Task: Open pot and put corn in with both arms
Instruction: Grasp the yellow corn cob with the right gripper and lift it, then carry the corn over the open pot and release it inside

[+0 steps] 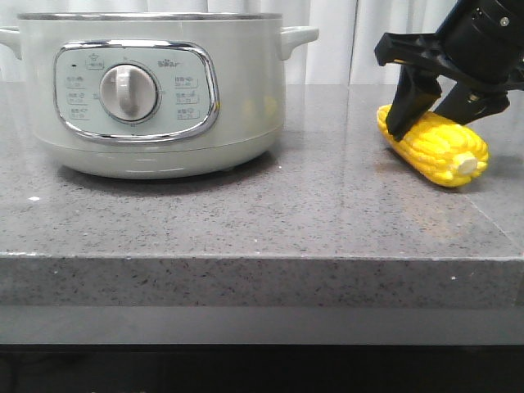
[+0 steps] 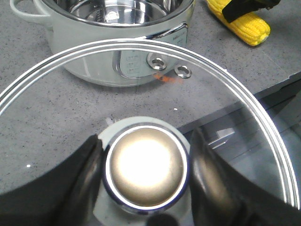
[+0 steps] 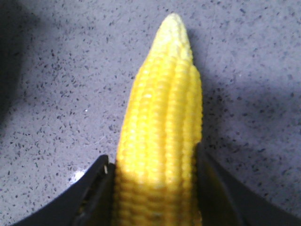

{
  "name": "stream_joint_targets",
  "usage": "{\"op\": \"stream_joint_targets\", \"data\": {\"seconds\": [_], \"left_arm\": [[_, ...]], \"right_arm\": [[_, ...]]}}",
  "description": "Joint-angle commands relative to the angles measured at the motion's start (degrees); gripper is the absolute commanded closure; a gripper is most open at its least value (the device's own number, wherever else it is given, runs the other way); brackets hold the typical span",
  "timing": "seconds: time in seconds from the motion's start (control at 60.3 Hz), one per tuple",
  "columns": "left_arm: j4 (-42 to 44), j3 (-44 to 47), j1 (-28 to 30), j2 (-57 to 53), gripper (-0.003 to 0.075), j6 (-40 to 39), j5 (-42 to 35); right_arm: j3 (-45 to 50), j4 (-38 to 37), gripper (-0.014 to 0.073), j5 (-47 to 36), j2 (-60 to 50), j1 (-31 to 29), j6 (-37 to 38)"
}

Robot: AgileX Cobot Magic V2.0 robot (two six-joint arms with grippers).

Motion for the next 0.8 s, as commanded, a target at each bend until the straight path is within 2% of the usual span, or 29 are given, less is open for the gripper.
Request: {"op": "stream_joint_targets", "data": {"seconds": [0.0,0.381,0.779], "left_arm": [[-1.56,-1.91,-0.22,0.32,0.0552,-0.29,-8.26],[-1.56,-1.91,-0.22,0.32,0.0552,-0.29,-8.26],[-1.56,-1.91,-0.22,0.32,0.0552,-0.29,-8.26]], "right_arm": [[-3.69,0.72,0.0359,-1.02,-2.77,0.03,-0.46],[-22.37,0.51,0.036,1.23,-4.85,1.36,-2.4],[-42.12,0.51,0.036,1.51,10.55,19.02,-4.04]]}}
